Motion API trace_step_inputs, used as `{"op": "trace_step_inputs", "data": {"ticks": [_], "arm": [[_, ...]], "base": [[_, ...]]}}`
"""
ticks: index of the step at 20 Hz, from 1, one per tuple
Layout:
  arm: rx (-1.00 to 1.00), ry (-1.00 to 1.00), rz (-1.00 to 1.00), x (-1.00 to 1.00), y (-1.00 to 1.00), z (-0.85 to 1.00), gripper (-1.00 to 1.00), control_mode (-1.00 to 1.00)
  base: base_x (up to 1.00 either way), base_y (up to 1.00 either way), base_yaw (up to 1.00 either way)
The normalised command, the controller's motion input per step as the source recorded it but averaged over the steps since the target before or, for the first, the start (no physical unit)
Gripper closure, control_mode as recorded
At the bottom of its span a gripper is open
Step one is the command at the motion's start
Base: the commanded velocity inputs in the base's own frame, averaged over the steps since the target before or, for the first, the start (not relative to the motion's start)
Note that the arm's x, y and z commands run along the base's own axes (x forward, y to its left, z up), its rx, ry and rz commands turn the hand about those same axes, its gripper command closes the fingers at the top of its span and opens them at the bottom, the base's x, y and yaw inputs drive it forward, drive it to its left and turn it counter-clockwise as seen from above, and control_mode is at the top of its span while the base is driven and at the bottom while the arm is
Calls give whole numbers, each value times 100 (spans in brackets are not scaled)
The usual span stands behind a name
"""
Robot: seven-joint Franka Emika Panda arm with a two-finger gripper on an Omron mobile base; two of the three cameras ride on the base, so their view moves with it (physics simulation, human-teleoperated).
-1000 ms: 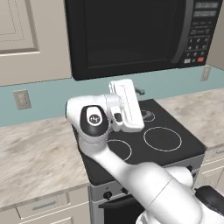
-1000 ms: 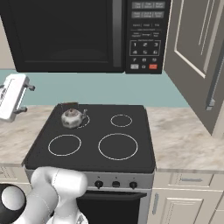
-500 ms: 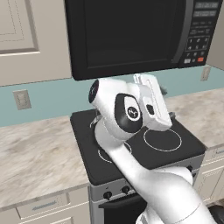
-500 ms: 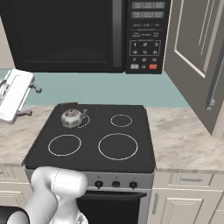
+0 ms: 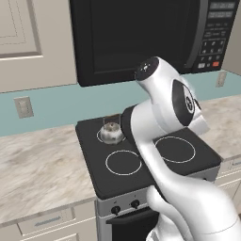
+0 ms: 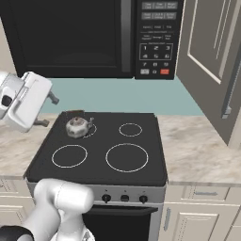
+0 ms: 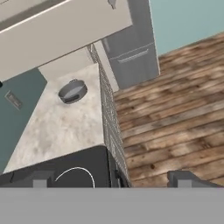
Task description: Pick the kettle from the cabinet and place it on a stove burner. Then pick the pot from the counter and place it on another stove burner. Finally, turn both burners on.
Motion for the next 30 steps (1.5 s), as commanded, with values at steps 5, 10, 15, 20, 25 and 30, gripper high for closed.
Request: {"op": "trace_step_inputs", "data": {"ticks": [5,10,15,20,25,30], "arm": [[13,2,7,0,-11,0,-100,-100],[0,0,0,0,0,0,-100,-100],[0,0,0,0,0,0,-100,-100],[0,-1,0,-12,2,0,-100,100],[0,0,0,0,0,0,-100,100],[0,0,0,0,0,0,-100,100]], "base": [[0,0,0],[0,0,0],[0,0,0],[-21,2,-2],[-56,2,-7],[-76,0,-11]]}}
